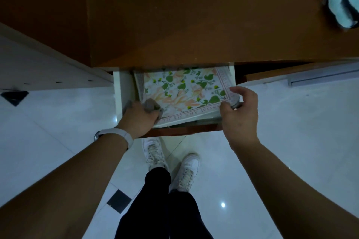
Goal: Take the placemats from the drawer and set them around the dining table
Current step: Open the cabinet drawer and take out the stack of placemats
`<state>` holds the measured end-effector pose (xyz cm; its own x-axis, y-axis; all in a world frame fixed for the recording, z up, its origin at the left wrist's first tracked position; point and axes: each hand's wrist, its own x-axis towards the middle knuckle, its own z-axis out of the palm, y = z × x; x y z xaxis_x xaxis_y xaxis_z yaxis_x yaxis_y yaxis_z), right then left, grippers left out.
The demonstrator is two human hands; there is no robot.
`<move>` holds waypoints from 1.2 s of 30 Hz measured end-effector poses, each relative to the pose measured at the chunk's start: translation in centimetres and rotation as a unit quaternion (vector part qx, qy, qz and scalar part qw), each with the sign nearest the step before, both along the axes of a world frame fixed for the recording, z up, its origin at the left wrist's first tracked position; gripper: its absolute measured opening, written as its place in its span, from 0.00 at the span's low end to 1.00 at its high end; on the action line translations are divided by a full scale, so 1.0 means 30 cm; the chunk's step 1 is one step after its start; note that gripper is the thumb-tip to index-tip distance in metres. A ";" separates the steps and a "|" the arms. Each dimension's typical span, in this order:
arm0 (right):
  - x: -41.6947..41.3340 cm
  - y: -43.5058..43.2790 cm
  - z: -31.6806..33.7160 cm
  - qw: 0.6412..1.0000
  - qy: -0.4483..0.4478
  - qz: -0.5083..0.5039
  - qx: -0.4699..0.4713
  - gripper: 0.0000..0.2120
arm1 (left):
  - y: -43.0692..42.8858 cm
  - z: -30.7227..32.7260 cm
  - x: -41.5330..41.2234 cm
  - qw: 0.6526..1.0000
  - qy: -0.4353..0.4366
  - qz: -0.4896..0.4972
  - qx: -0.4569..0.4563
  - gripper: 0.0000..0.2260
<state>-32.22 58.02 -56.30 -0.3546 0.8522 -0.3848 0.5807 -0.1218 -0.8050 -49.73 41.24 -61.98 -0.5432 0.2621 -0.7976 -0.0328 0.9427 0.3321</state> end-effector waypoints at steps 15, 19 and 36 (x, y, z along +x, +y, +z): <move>0.025 0.119 -0.060 0.981 -0.075 -0.034 -0.176 0.16 | 0.043 -0.013 -0.008 0.975 -0.070 0.199 0.067 0.24; -0.011 0.139 -0.072 0.979 -0.103 -0.028 -0.172 0.13 | 0.044 0.003 -0.004 0.961 -0.072 0.245 0.109 0.22; 0.141 0.031 0.126 0.984 -0.070 0.020 -0.165 0.12 | -0.113 0.286 0.178 0.942 -0.002 0.285 0.180 0.13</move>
